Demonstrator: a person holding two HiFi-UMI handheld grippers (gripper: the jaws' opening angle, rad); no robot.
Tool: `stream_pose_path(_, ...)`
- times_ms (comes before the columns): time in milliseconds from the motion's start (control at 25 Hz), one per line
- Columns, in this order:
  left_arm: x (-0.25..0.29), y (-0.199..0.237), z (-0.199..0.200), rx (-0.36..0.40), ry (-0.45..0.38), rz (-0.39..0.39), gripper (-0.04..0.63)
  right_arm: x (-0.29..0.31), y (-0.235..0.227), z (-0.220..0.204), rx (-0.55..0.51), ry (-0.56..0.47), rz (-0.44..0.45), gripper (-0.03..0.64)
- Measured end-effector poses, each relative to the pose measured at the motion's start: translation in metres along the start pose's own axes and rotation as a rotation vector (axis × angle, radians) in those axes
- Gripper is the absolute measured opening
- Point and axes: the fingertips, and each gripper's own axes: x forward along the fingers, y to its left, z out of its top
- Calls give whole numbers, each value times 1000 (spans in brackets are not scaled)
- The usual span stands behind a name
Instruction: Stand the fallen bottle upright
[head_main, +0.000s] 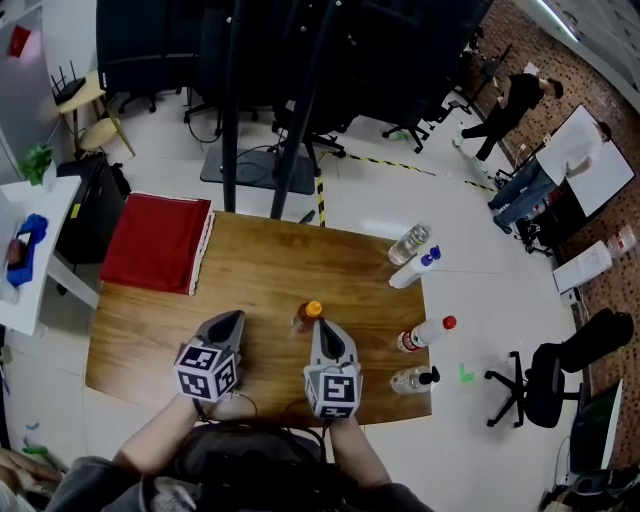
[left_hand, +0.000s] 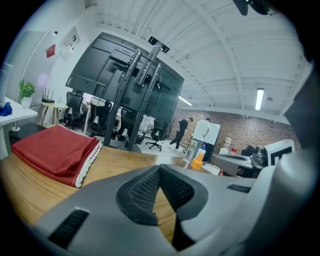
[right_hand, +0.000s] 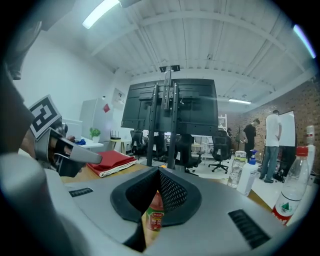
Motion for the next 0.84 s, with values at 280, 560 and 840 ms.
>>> stream_pose_path(280, -1, -5, 17, 1, -21, -10, 25, 0, -2, 3, 15, 21, 21, 8)
stream_pose_path(560, 6, -5, 21, 22, -30, -20, 24, 1, -13, -6, 18, 17, 22, 8)
stream_pose_path(840, 14, -14, 24, 41, -42, -48, 25, 3, -10, 6, 21, 30, 33, 8)
